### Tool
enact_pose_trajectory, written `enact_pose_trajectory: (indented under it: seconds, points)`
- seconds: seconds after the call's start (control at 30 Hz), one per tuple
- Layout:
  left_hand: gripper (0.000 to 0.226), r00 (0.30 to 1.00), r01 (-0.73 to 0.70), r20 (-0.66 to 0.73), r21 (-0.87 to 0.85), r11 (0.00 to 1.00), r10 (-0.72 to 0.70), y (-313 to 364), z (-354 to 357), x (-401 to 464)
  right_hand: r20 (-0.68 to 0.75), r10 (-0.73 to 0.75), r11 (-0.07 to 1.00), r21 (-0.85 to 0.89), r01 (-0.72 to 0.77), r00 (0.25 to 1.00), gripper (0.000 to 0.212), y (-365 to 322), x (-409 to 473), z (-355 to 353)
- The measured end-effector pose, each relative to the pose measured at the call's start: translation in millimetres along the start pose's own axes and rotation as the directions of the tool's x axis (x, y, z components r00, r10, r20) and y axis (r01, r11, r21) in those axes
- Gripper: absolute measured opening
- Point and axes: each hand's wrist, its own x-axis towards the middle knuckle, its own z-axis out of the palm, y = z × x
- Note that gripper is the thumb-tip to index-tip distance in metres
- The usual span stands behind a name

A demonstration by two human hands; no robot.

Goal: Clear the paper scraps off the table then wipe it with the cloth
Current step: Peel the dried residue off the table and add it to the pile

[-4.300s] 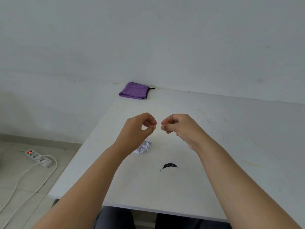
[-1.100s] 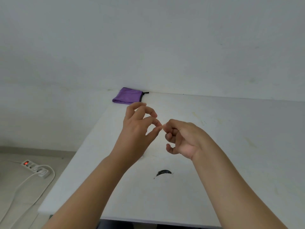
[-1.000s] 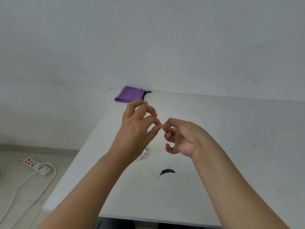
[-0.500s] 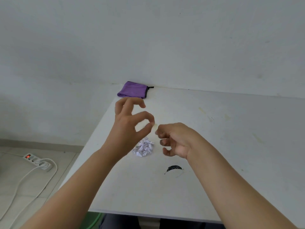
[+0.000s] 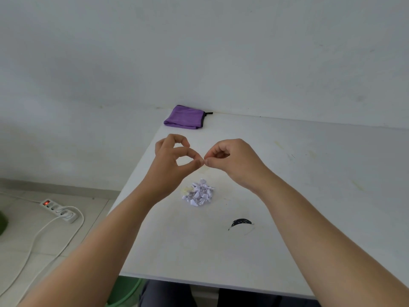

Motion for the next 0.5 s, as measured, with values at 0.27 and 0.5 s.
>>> enact_pose_trajectory:
  seconds: [0.27, 0.5]
  points:
    - [0.007, 1.0, -0.006, 0.012, 0.091, 0.996, 0.005, -8.4, -4.0, 0.3, 0.146, 0.116, 0.985, -0.146, -0.095, 0.982, 0.02, -8.2, 8.6, 2.6]
    - [0.008, 1.0, -0.027, -0.005, 0.079, 0.996, 0.027, -11.6, -9.4, 0.1, 0.177, 0.2, 0.98, -0.034, -0.198, 0.964, 0.015, -10.7, 17.0, 4.6]
